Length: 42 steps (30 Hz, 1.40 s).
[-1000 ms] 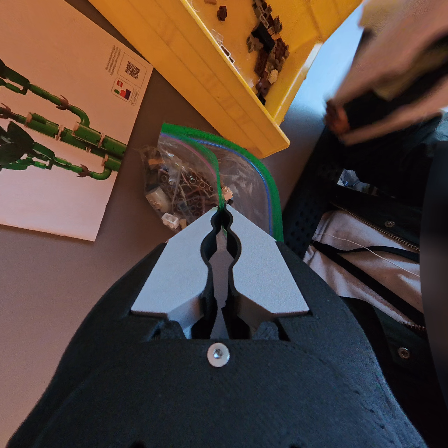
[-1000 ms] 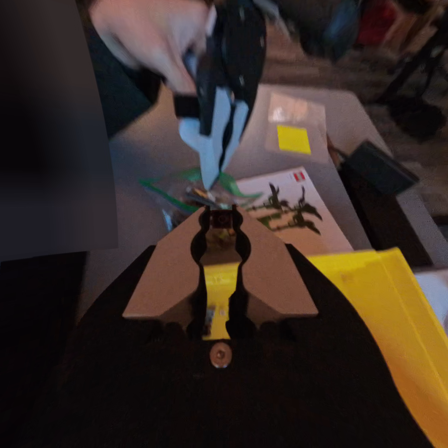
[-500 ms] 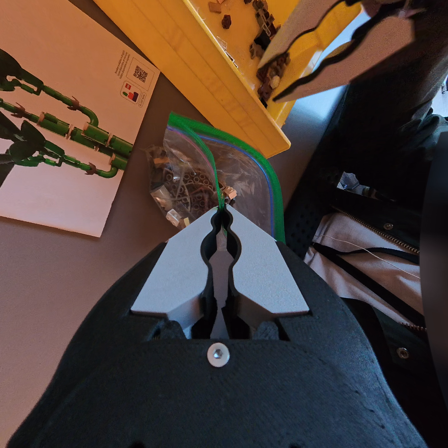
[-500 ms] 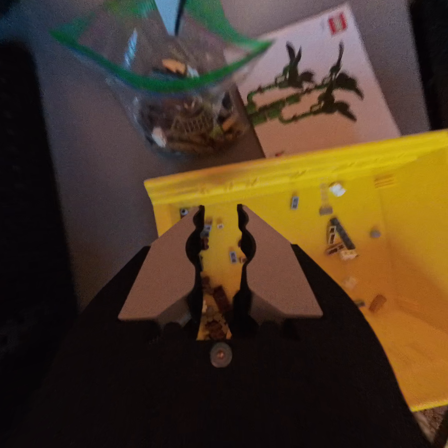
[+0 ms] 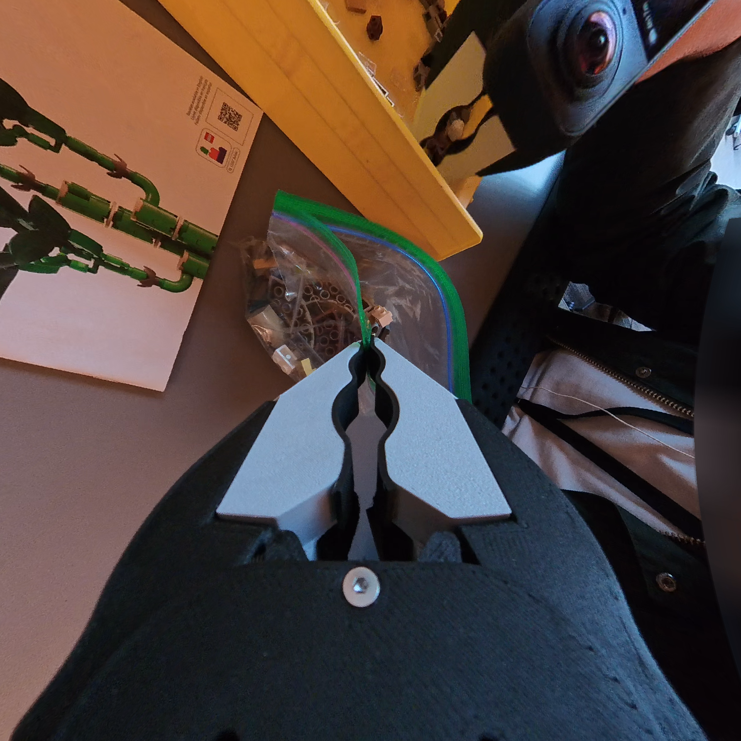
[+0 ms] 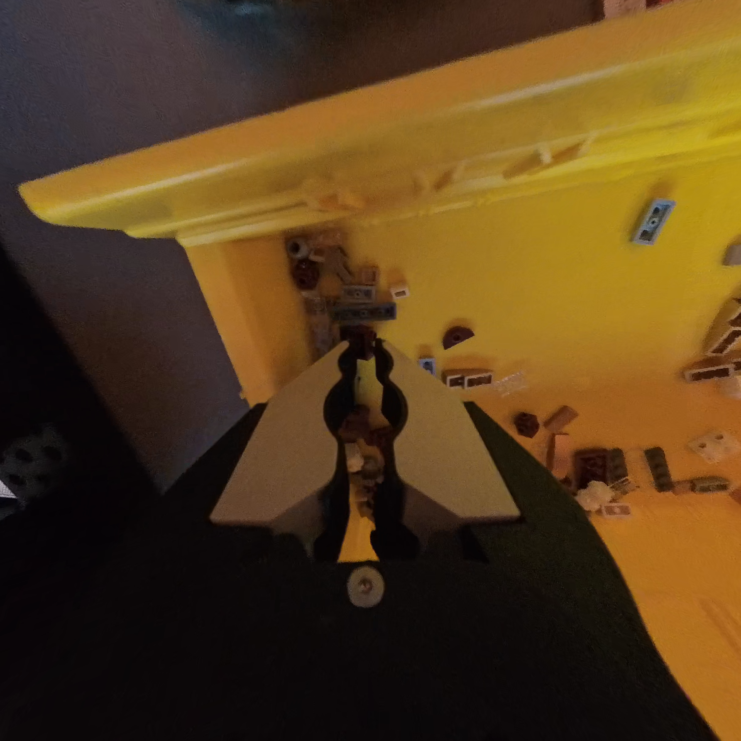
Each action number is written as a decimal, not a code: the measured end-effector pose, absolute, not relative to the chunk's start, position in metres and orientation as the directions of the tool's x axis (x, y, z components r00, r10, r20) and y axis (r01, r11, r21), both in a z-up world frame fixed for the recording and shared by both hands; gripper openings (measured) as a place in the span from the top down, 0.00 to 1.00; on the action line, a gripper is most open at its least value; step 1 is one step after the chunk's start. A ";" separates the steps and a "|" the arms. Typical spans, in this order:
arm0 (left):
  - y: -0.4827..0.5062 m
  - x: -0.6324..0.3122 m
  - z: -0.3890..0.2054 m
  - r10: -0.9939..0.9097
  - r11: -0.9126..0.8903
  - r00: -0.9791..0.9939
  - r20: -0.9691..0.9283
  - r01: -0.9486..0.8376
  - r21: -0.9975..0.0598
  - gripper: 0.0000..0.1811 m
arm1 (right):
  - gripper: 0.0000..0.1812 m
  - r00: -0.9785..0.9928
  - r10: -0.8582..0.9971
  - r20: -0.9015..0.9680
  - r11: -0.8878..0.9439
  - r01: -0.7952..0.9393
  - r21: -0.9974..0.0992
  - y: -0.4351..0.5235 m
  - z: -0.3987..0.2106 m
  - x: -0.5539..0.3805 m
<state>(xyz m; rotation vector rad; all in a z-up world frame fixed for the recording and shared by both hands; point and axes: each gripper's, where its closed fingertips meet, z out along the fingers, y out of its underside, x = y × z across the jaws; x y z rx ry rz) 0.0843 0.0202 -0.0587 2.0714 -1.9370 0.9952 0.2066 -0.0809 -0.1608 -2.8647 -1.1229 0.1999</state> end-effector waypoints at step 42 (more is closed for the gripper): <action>0.020 0.083 -0.061 -0.834 -0.164 -0.039 0.550 -0.935 -0.315 1.00 | 0.90 0.754 0.634 -0.173 -0.772 0.630 -0.085 -0.097 -0.158 0.223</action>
